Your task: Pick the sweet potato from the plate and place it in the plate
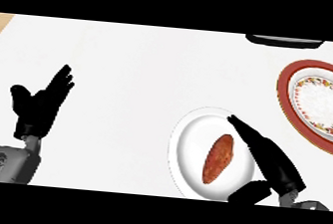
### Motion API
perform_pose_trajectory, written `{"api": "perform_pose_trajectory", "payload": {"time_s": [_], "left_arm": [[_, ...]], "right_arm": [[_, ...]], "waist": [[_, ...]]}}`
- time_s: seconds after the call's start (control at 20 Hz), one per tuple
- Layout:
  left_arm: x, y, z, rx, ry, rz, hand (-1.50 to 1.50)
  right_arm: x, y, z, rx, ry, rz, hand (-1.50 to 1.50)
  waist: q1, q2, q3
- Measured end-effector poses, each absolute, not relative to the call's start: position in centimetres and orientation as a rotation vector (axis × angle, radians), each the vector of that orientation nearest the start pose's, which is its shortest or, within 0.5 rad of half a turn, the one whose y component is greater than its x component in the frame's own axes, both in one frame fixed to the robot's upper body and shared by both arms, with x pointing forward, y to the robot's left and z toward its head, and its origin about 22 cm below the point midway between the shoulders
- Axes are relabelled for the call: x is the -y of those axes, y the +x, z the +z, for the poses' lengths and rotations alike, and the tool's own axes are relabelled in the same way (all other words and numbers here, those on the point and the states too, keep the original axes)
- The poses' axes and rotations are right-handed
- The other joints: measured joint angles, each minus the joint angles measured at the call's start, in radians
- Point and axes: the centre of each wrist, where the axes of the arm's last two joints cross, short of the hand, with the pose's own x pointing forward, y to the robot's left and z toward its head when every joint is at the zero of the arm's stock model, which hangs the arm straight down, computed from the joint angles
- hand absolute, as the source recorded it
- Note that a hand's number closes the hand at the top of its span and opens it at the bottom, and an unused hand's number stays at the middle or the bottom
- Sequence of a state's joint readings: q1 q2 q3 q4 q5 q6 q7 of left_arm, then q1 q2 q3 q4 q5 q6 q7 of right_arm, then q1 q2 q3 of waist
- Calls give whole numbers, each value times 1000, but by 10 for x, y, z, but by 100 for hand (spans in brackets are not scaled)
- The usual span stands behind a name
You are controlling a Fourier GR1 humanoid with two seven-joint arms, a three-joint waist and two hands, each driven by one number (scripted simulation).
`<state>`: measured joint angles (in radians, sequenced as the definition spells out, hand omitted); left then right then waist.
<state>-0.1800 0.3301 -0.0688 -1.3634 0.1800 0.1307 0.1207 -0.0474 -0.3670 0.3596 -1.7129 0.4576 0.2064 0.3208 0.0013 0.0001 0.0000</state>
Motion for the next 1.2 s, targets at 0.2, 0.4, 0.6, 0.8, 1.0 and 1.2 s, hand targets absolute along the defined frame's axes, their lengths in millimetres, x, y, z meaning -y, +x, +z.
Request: {"api": "perform_pose_trajectory", "payload": {"time_s": [0.2,0.4,0.6,0.8,1.0,1.2], "left_arm": [[-292,283,17,1406,172,-75,0],[-289,281,24,1404,173,-80,0],[-288,281,23,1405,168,-77,0],[-286,279,22,1404,173,-77,0],[-291,281,22,1402,175,-79,0],[-288,276,21,1405,179,-78,0]], "right_arm": [[219,236,39,1238,-371,1020,-150],[211,247,26,1216,-387,1029,-150],[202,254,24,1202,-405,1052,-150],[196,253,14,1178,-409,1088,-150],[192,258,13,1181,-382,1161,150],[187,258,12,1222,-362,1207,150]], "waist": [[-1,0,0],[1,0,0],[0,0,0],[-1,-3,-3],[-2,-6,-7],[-2,-10,-10]]}}
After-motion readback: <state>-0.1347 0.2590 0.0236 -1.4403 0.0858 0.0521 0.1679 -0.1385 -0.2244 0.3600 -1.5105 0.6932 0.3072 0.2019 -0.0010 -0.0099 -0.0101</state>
